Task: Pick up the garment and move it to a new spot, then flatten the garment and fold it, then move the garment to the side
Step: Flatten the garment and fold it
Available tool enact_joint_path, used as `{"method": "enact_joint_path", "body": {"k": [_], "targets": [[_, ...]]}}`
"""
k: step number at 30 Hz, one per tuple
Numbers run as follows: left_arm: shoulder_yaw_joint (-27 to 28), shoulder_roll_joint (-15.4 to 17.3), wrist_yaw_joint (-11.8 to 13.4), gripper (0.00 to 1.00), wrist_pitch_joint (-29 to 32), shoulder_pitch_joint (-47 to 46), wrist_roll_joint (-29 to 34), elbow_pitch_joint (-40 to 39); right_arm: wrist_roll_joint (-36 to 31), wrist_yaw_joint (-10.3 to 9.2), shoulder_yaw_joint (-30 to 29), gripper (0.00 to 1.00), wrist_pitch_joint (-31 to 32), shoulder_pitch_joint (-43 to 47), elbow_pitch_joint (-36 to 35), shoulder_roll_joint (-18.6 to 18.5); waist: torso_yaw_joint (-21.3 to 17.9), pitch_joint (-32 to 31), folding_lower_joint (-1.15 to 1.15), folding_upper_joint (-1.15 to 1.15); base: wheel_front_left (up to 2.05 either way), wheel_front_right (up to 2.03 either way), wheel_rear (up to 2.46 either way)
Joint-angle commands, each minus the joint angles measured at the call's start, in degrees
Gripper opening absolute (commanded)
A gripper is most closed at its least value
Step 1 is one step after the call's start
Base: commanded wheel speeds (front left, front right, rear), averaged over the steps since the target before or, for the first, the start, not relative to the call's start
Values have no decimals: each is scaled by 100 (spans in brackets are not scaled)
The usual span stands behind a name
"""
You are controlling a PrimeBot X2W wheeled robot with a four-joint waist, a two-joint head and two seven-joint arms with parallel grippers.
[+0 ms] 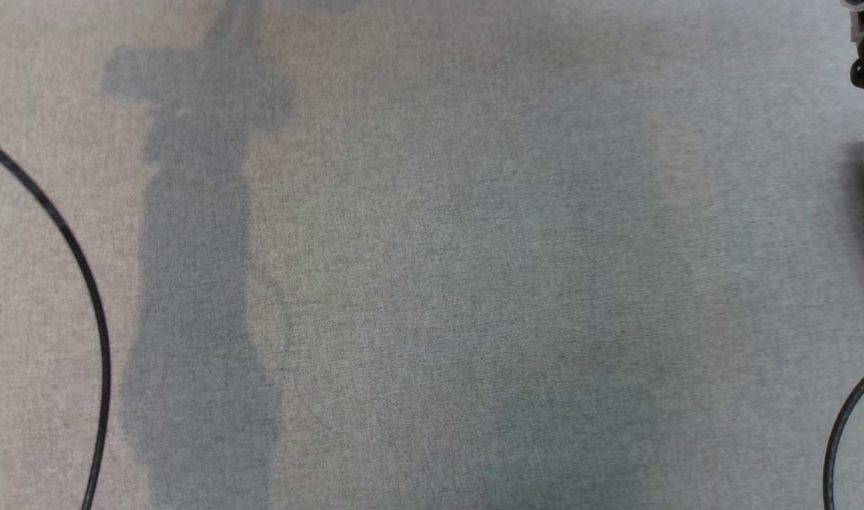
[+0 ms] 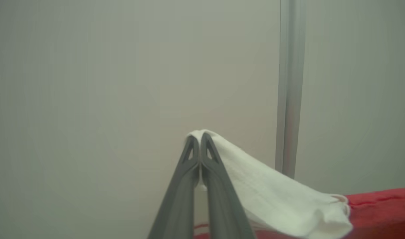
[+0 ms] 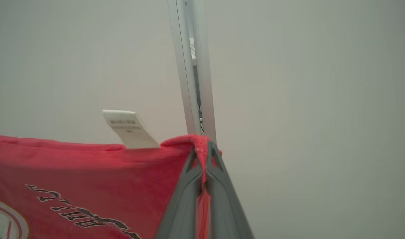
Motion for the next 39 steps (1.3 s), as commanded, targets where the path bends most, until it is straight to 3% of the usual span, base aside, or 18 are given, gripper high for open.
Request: {"method": "enact_joint_path", "body": {"k": [1,9,14,17,23,28,29,30,32,39], "targets": [[-82,-59,-51,0,8,-44,-8,168,61,1,127,0,-43,-72,119,-2,95,174,0,0,0,0,0],[-216,-449,-140,0,-404,670,-527,314,756,1,802,0,-77,523,-67,-437,369,422,0,0,0,0,0],[-290,-312,-141,0,-643,1817,-917,-456,1215,1,1027,0,-153,1484,-782,-933,441,337,0,0,0,0,0],[-202,-131,-142,0,-701,2761,-1003,-1219,1362,1,805,0,-170,2204,-1434,-1179,446,212,0,0,0,0,0],[34,216,494,0,-593,5095,-1122,-3352,1114,1,205,0,-168,3930,-2644,-1333,375,-99,0,0,0,0,0],[122,497,1249,0,-8,7126,-1187,-5365,910,1,-99,0,-169,5030,-3097,-1191,353,-378,0,0,0,0,0],[122,497,1249,0,-8,7126,-1187,-5365,910,1,-99,0,-169,5030,-3097,-1191,353,-378,0,0,0,0,0],[155,609,1554,0,297,7837,-1202,-6021,814,1,-146,0,-169,5400,-3200,-1153,378,-500,0,0,0,0,0],[179,703,1801,0,546,8455,-1212,-6611,821,1,-223,0,-168,5781,-3253,-1122,426,-631,0,0,0,0,0],[140,1043,2214,0,1375,9796,-1374,-7807,744,1,-681,0,-36,6855,-3590,-1000,600,-982,0,0,0,0,0]]}}
